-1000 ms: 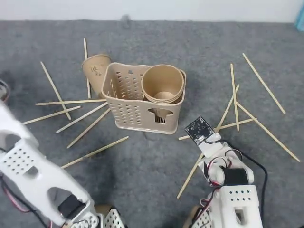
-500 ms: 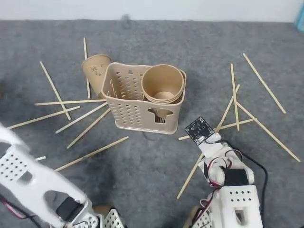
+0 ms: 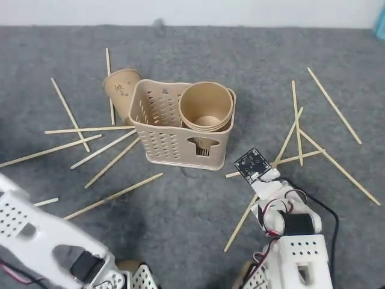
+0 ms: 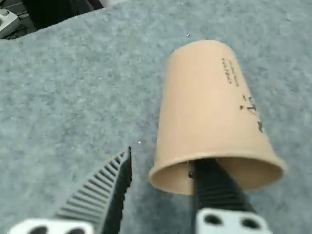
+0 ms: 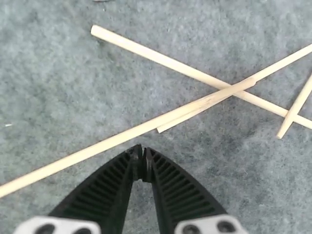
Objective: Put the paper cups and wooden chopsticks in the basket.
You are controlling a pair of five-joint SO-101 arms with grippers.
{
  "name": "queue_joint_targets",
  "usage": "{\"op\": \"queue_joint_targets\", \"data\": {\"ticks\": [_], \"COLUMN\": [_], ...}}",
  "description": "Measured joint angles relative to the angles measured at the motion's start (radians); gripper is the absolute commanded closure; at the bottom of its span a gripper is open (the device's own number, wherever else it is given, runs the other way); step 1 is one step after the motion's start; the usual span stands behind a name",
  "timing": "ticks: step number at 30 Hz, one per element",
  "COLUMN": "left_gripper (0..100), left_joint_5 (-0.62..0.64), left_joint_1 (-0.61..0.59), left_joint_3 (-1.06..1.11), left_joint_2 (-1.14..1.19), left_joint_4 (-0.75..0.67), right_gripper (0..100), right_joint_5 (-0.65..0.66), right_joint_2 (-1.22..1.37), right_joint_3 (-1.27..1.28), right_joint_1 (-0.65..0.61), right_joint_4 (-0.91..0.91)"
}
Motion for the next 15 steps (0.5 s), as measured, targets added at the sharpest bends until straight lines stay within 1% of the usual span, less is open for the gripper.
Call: {"op": "queue_joint_targets", "data": {"ticks": [1, 6, 15], "left_gripper": [99, 98, 98], "left_joint_5": [0.000, 0.002, 0.002], "left_joint_1": [0.000, 0.000, 0.000], "left_joint_3": [0.011, 0.064, 0.071], "left_joint_2": [0.000, 0.000, 0.000], "left_joint_4": [-0.017, -0.123, -0.144], "right_gripper": [99.0, 99.0, 99.0], "right_joint_5": [0.000, 0.000, 0.000], "right_joint_2": [0.000, 0.000, 0.000], "right_joint_3": [0.000, 0.000, 0.000], "right_joint_1": [0.000, 0.000, 0.000], "right_joint_4": [0.000, 0.000, 0.000]}}
